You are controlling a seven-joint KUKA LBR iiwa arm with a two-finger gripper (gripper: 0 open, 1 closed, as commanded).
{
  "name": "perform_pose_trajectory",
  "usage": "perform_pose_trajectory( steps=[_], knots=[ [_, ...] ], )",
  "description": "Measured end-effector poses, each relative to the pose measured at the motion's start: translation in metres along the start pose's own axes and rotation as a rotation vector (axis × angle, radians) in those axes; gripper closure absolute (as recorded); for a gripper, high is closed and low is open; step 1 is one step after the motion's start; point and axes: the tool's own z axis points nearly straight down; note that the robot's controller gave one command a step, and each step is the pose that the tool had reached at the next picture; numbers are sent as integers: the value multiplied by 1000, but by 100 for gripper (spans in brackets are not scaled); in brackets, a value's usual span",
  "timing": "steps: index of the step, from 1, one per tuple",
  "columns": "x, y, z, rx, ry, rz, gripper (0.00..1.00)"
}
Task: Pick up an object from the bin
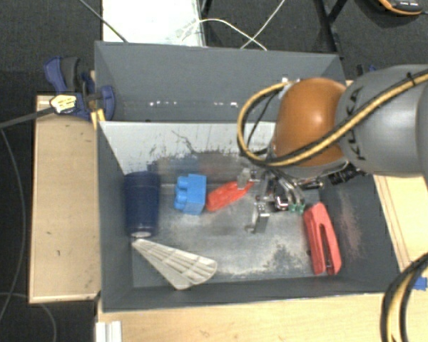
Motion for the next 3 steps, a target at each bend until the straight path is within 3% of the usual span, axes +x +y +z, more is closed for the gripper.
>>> perform_pose_trajectory(
  steps=[1,2,3],
  knots=[
    [-2,0,-5,0,-8,2,0],
    [-20,36,56,-1,-4,-64,0],
    [-25,46,9,0,-19,16,0]
  ],
)
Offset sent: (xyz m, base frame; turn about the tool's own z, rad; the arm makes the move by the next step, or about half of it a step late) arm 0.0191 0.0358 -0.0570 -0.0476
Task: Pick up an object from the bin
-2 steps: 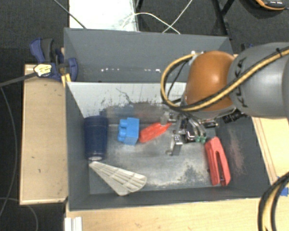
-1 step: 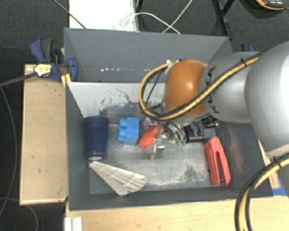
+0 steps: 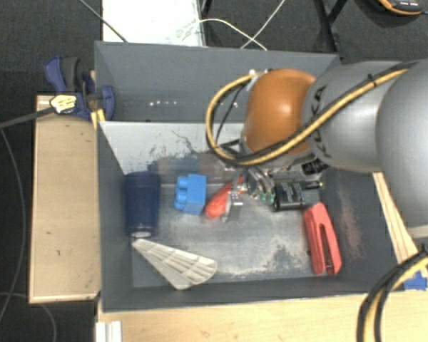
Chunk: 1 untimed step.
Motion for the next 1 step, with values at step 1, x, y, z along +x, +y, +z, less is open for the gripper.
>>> perform_pose_trajectory(
  steps=[1],
  knots=[
    [2,-24,18,0,16,-110,0]
  ],
)
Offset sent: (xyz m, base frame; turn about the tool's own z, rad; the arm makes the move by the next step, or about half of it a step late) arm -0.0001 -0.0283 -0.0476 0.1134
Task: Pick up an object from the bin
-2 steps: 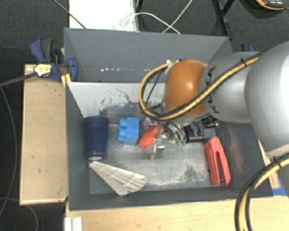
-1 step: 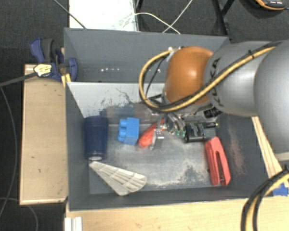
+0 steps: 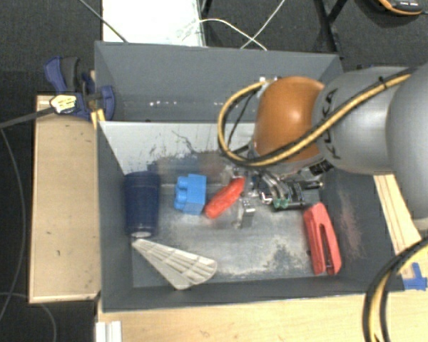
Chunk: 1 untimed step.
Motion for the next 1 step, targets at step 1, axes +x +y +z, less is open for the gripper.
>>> perform_pose_trajectory(
  steps=[1],
  knots=[
    [-1,-5,30,-1,-10,223,0]
  ],
)
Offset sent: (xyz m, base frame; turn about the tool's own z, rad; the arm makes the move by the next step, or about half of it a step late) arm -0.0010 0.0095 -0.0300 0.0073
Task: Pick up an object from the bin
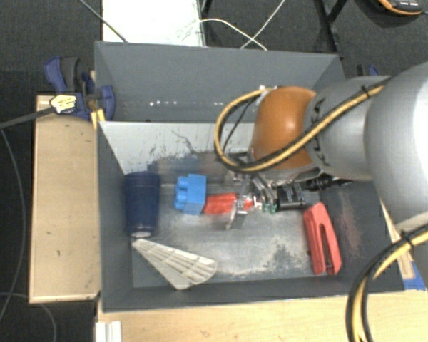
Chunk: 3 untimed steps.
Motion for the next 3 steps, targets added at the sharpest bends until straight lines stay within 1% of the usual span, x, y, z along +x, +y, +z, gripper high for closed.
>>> perform_pose_trajectory(
  steps=[1,2,3],
  knots=[
    [4,14,0,-2,1,-215,100],
    [4,14,0,-2,1,-215,100],
    [6,14,-15,-1,7,-215,100]
  ],
)
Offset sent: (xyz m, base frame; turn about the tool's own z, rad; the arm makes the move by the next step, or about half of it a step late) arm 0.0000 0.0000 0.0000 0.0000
